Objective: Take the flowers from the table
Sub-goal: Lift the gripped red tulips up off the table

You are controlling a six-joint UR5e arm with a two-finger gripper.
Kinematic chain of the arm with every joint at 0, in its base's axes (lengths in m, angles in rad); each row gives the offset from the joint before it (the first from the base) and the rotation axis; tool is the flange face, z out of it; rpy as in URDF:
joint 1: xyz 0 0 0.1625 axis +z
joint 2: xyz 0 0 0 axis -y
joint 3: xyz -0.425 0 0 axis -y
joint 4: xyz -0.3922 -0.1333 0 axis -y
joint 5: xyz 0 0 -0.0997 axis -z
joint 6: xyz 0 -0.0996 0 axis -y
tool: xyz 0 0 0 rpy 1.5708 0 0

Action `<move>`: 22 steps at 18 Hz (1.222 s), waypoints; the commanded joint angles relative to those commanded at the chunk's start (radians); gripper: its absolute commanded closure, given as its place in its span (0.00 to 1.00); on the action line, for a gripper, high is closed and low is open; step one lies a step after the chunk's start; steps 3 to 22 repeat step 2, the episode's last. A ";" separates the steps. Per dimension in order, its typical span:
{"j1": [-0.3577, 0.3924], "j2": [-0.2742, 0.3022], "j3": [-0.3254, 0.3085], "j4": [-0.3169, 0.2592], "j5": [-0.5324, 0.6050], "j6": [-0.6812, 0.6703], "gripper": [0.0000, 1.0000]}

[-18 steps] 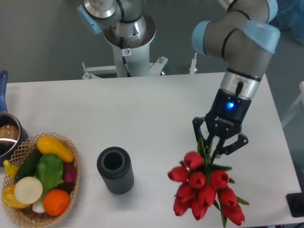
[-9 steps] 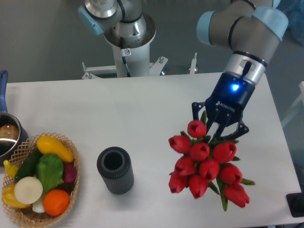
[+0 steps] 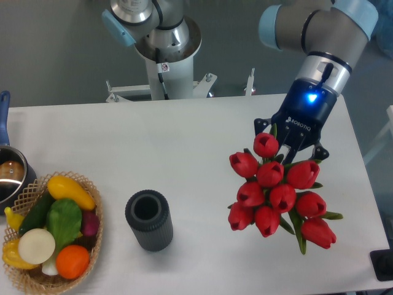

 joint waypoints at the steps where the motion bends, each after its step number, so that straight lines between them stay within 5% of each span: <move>1: 0.000 0.002 0.000 0.000 0.000 -0.002 0.83; 22: 0.000 0.002 0.000 0.000 -0.002 -0.003 0.83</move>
